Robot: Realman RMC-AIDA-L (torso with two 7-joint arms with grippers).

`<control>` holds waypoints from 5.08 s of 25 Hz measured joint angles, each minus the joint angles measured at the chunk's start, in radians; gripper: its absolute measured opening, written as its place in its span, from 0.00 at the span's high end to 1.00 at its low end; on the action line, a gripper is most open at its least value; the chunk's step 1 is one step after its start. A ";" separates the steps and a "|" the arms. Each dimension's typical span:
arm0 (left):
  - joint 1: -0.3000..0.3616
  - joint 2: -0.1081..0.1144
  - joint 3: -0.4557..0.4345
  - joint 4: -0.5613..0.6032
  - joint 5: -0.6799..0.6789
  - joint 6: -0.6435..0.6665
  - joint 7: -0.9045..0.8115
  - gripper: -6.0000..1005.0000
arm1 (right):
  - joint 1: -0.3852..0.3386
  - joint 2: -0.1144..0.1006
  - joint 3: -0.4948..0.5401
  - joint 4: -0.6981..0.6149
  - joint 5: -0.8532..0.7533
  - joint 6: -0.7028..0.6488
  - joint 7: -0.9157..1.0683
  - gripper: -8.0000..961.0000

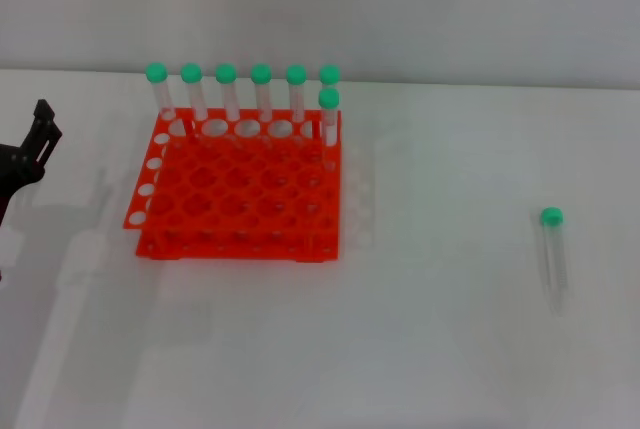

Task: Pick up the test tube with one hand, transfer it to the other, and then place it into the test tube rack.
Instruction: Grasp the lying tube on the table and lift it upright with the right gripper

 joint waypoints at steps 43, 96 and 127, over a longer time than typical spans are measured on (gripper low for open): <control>0.001 -0.002 0.000 -0.014 0.049 -0.002 -0.005 0.14 | 0.006 0.000 -0.073 -0.068 -0.010 0.003 0.009 0.11; -0.141 0.008 0.017 0.095 -0.065 -0.112 0.026 0.14 | 0.198 0.006 -0.764 -0.801 -0.444 -0.224 0.904 0.11; -0.077 0.005 0.039 0.114 -0.123 -0.064 -0.032 0.14 | 0.248 0.006 -1.017 -1.281 -0.907 -0.305 1.919 0.11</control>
